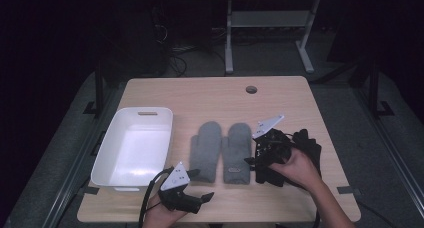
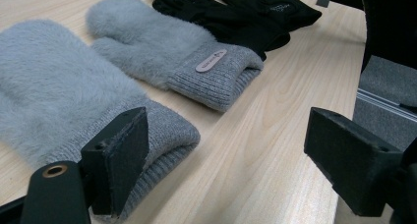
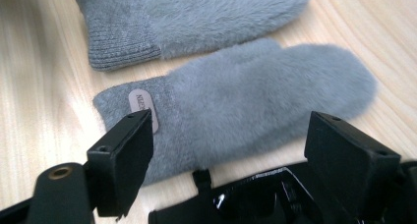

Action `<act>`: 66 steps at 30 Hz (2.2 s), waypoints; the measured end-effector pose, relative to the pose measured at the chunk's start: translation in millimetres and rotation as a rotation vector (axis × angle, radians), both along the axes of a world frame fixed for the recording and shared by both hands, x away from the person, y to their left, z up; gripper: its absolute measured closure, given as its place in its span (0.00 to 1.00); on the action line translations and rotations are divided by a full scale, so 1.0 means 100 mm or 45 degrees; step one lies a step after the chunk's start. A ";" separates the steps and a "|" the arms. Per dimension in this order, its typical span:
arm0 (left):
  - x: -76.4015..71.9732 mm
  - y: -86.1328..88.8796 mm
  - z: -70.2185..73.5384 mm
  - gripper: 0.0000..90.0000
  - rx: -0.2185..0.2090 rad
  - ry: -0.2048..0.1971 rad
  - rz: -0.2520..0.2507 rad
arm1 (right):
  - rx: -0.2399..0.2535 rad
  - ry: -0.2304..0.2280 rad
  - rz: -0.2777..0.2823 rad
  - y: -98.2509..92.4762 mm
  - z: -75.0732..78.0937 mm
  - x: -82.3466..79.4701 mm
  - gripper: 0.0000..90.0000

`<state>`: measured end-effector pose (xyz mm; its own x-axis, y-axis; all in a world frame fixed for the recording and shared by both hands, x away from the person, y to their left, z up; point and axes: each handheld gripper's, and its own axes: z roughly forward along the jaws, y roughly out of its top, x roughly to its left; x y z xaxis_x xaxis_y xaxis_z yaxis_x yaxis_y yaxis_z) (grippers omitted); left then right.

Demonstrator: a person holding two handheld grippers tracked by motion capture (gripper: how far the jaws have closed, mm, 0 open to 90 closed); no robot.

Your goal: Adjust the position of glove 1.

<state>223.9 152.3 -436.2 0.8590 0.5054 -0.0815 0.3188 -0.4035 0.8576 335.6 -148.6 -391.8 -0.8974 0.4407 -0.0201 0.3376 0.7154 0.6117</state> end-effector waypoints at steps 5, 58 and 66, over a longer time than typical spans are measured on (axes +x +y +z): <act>0.00 0.00 0.01 0.19 -0.003 0.003 0.000 | -0.024 0.019 0.046 0.16 -0.05 0.13 0.26; -0.02 0.05 0.04 0.19 -0.005 -0.005 0.028 | -0.142 0.220 -0.015 0.31 -0.42 0.35 0.90; -0.02 0.08 0.06 0.19 -0.012 -0.006 0.035 | -0.152 0.187 -0.023 0.29 -0.32 0.26 0.91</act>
